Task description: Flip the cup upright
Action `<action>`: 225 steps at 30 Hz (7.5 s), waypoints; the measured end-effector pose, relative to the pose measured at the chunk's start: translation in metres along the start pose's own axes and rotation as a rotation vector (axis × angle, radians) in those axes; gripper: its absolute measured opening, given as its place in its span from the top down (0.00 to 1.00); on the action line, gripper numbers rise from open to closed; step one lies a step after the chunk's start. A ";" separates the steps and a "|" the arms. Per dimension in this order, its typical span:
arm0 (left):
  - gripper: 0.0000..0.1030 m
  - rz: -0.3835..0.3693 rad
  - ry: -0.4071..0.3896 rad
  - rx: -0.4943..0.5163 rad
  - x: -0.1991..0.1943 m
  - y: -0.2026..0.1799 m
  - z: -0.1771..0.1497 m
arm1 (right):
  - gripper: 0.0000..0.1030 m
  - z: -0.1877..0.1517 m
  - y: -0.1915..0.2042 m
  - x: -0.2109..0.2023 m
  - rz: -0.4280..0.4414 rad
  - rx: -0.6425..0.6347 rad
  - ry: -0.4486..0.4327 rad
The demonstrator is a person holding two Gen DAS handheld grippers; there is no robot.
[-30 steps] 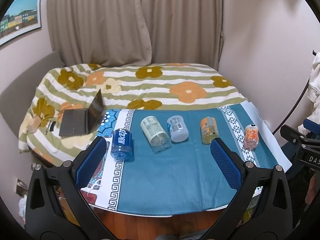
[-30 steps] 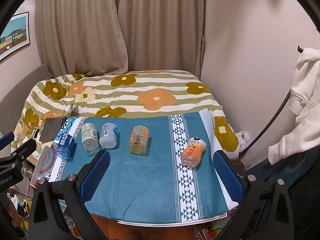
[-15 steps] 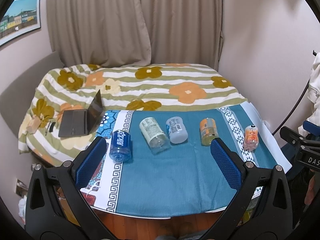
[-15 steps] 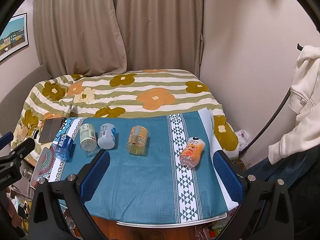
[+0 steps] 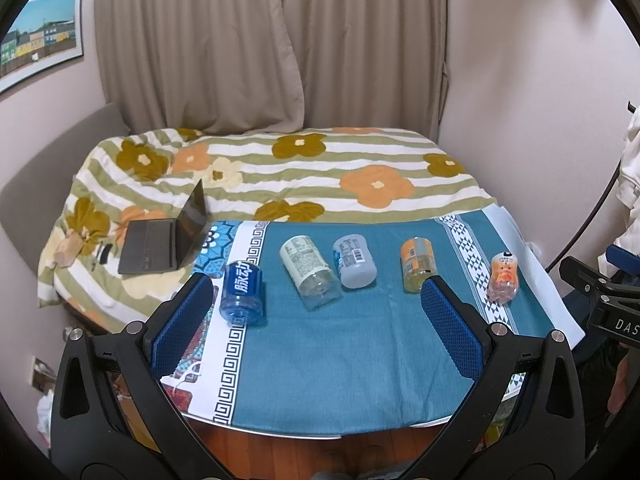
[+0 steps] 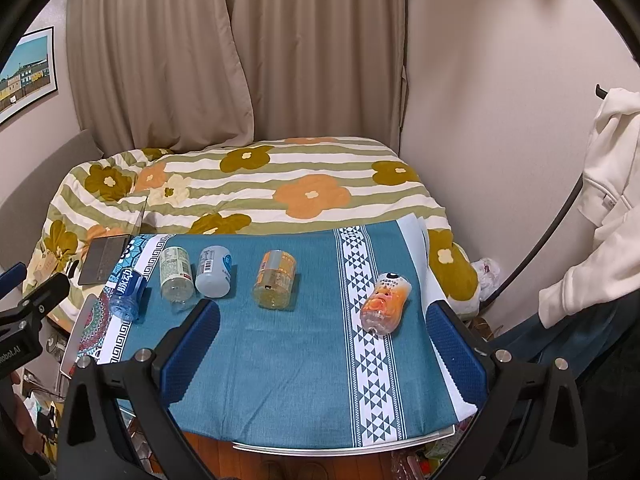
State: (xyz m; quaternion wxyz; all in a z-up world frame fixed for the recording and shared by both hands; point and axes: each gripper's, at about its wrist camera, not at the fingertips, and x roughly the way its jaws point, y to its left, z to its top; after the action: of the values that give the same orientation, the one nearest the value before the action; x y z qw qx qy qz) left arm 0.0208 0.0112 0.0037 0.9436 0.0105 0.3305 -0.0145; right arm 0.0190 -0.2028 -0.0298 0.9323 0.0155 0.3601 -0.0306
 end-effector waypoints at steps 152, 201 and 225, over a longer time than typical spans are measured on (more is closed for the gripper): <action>0.28 -0.195 0.742 0.058 0.232 -0.101 -0.094 | 0.00 -0.082 -0.066 0.121 0.188 0.061 0.296; 0.00 -0.014 0.498 -0.024 0.159 0.059 -0.062 | 0.00 -0.001 0.058 0.194 0.419 -0.084 0.721; 0.00 -0.095 0.602 -0.064 0.210 0.095 -0.101 | 0.42 -0.034 0.103 0.288 0.390 -0.043 1.024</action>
State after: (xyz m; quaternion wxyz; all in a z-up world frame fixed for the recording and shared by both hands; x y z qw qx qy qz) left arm 0.1249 0.1044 -0.2053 0.8013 -0.0310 0.5958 -0.0445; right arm 0.2155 -0.1111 -0.2480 0.6263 0.0755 0.7589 0.1616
